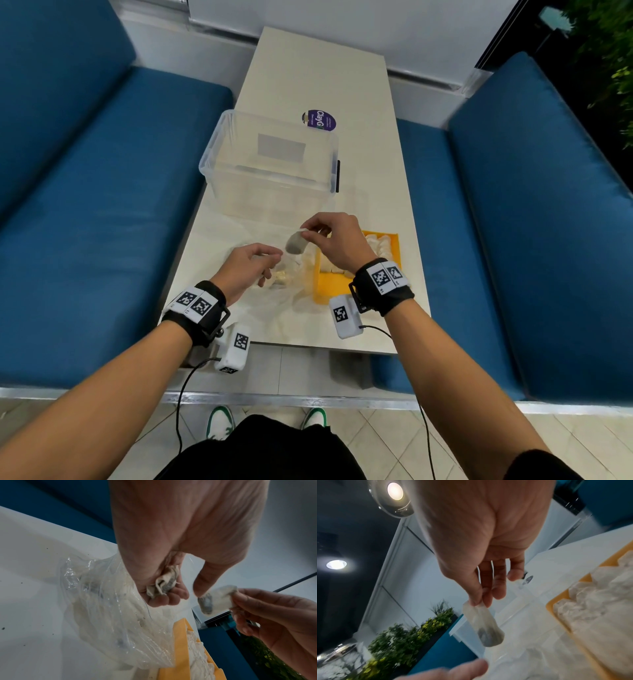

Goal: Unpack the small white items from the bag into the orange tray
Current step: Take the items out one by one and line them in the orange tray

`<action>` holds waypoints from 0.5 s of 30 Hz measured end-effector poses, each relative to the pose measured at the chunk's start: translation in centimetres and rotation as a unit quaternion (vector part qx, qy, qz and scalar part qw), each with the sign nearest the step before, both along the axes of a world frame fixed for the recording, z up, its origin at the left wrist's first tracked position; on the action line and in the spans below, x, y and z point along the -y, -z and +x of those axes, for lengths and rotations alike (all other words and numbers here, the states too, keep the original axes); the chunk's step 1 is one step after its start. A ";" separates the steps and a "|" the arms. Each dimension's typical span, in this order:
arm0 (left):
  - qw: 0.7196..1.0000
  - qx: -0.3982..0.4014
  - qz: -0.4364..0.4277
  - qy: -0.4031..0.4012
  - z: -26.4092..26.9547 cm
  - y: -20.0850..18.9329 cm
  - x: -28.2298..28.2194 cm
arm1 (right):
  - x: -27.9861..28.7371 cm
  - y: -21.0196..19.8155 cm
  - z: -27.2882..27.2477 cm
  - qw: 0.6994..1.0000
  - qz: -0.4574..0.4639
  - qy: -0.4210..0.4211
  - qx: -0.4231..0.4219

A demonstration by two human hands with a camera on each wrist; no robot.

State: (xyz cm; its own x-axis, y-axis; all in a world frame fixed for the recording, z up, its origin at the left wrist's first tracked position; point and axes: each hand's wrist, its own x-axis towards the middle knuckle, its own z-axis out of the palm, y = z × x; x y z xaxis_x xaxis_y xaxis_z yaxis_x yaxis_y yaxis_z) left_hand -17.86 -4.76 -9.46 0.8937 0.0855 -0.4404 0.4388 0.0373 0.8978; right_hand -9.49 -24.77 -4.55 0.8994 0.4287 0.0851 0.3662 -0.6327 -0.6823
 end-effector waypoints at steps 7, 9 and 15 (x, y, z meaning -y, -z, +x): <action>0.999 -0.037 0.030 -0.015 0.0 0.4 -0.6 | 5.0 1.0 0.8 0.994 -0.087 0.063 -0.010; 0.999 -0.039 0.031 -0.015 0.0 0.7 -0.8 | 5.6 2.1 0.7 0.990 -0.126 0.052 -0.034; 0.998 -0.044 0.032 -0.010 -0.2 0.9 -1.2 | 4.7 6.3 0.7 0.977 -0.182 0.020 -0.104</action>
State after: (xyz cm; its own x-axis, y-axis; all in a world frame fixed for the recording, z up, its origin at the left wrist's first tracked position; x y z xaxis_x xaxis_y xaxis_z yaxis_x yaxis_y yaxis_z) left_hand -18.01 -3.57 -10.40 0.8492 0.1325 -0.5111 0.5166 -0.0089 0.8562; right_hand -8.84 -29.49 -10.81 0.8978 0.3601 -0.2537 0.2128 -0.8588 -0.4660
